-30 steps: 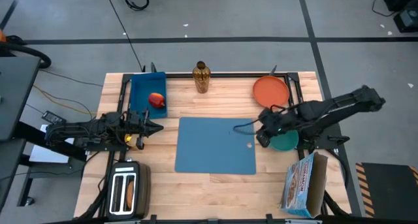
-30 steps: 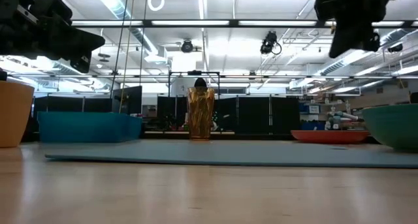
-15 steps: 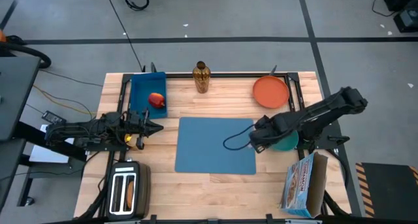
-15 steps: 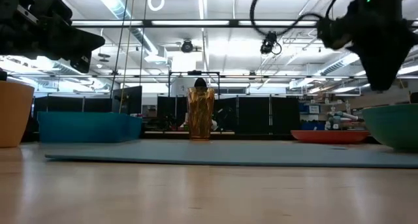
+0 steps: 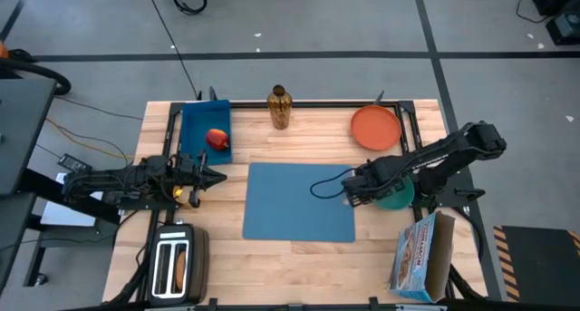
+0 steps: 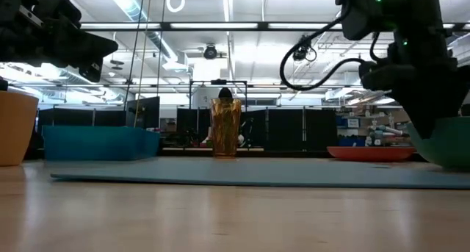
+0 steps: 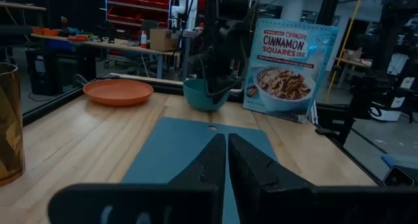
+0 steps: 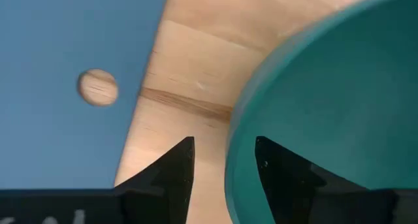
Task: Arrange a breakfast setting
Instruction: Put the green bowl on the blue cutting board
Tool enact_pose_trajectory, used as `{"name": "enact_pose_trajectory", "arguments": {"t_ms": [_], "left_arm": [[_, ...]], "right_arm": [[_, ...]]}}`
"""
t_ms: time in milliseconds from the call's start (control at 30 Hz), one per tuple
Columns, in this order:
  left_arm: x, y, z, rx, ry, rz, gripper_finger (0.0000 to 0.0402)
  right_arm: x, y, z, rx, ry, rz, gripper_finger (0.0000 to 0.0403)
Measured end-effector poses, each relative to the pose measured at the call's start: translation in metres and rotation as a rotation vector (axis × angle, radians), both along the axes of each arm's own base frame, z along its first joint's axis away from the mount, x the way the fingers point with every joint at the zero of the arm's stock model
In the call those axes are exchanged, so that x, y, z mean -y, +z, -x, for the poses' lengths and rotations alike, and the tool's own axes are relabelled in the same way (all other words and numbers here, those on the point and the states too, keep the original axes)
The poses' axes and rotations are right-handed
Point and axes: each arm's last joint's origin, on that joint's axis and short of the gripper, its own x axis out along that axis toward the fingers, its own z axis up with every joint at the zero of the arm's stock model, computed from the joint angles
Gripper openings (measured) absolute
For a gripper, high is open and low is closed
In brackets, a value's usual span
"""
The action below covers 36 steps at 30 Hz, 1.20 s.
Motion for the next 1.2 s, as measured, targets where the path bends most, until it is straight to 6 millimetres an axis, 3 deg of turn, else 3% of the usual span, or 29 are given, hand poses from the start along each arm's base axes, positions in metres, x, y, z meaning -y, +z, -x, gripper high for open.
{"name": "enact_pose_trajectory", "arguments": {"t_ms": [533,633,800,933,1200], "left_arm": [[0.0,0.0,0.0,0.0,0.0,0.0,0.0025],[0.0,0.0,0.0,0.0,0.0,0.0,0.0025],[0.0,0.0,0.0,0.0,0.0,0.0,0.0025],[0.0,0.0,0.0,0.0,0.0,0.0,0.0025],[0.0,0.0,0.0,0.0,0.0,0.0,0.0025]], "right_arm": [[-0.001,0.0,0.001,-0.005,-0.034,0.005,0.002],[-0.001,0.003,-0.001,0.003,-0.028,0.003,0.0012],[0.0,0.017,-0.006,0.006,-0.019,0.011,0.0022],[0.002,0.04,-0.016,0.054,0.039,0.05,0.0012],[0.007,0.09,-0.053,0.205,0.418,0.155,0.0012]]}}
